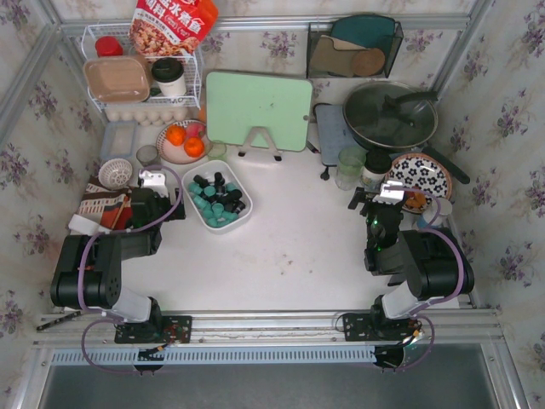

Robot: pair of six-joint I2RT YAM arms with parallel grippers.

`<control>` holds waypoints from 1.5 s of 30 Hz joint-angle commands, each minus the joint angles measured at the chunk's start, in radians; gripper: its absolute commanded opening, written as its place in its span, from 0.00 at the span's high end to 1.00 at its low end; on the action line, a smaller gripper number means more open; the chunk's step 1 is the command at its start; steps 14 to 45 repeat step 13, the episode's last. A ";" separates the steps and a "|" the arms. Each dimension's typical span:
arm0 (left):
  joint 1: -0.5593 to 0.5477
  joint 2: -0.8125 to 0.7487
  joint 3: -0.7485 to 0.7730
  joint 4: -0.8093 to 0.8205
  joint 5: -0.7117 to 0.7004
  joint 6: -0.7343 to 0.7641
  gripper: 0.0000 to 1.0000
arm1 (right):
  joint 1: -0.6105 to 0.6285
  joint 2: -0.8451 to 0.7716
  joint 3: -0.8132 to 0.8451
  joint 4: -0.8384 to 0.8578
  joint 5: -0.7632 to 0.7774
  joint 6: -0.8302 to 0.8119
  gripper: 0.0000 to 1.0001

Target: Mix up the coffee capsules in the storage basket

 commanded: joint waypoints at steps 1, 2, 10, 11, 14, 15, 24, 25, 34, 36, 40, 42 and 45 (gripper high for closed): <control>0.002 -0.004 0.001 0.034 -0.003 -0.006 0.00 | 0.000 -0.004 0.004 -0.006 0.004 0.002 0.00; 0.001 -0.004 0.001 0.034 -0.003 -0.005 0.00 | 0.000 -0.005 0.003 -0.006 0.004 0.002 0.00; 0.002 -0.004 0.001 0.034 -0.003 -0.006 0.00 | -0.006 0.004 0.024 -0.024 -0.010 0.010 0.00; 0.001 -0.004 0.000 0.033 -0.003 -0.005 0.00 | -0.006 0.000 0.021 -0.024 -0.011 0.009 0.00; 0.002 -0.004 0.000 0.034 -0.003 -0.006 0.00 | -0.005 -0.005 0.006 -0.012 -0.017 0.003 0.00; 0.002 -0.004 0.000 0.034 -0.003 -0.006 0.00 | -0.005 -0.005 0.006 -0.012 -0.017 0.003 0.00; 0.002 -0.004 0.000 0.034 -0.003 -0.006 0.00 | -0.005 -0.005 0.006 -0.012 -0.017 0.003 0.00; 0.002 -0.004 0.000 0.034 -0.003 -0.006 0.00 | -0.005 -0.005 0.006 -0.012 -0.017 0.003 0.00; 0.002 -0.004 0.000 0.034 -0.003 -0.006 0.00 | -0.005 -0.005 0.006 -0.012 -0.017 0.003 0.00; 0.002 -0.004 0.000 0.034 -0.003 -0.006 0.00 | -0.005 -0.005 0.006 -0.012 -0.017 0.003 0.00; 0.002 -0.004 0.000 0.034 -0.003 -0.006 0.00 | -0.005 -0.005 0.006 -0.012 -0.017 0.003 0.00; 0.002 -0.004 0.000 0.034 -0.003 -0.006 0.00 | -0.005 -0.005 0.006 -0.012 -0.017 0.003 0.00; 0.002 -0.004 0.000 0.034 -0.003 -0.006 0.00 | -0.005 -0.005 0.006 -0.012 -0.017 0.003 0.00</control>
